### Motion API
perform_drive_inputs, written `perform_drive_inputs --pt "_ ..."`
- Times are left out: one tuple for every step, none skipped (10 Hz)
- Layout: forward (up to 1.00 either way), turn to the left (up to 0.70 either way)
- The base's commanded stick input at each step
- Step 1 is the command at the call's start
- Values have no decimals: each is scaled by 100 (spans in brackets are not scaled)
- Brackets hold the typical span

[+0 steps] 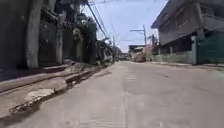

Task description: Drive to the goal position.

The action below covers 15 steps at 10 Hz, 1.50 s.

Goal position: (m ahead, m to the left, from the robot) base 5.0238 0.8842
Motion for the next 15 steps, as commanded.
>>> perform_drive_inputs --pt "100 0" --pt "100 0" --pt "100 0" --pt "100 0" --pt "100 0" --pt "100 0" --pt "100 0" --pt "100 0" --pt "100 -2" --pt "100 -15" --pt "100 -39" --pt "100 -40" --pt "100 -40" --pt "100 -40" --pt "100 -40"
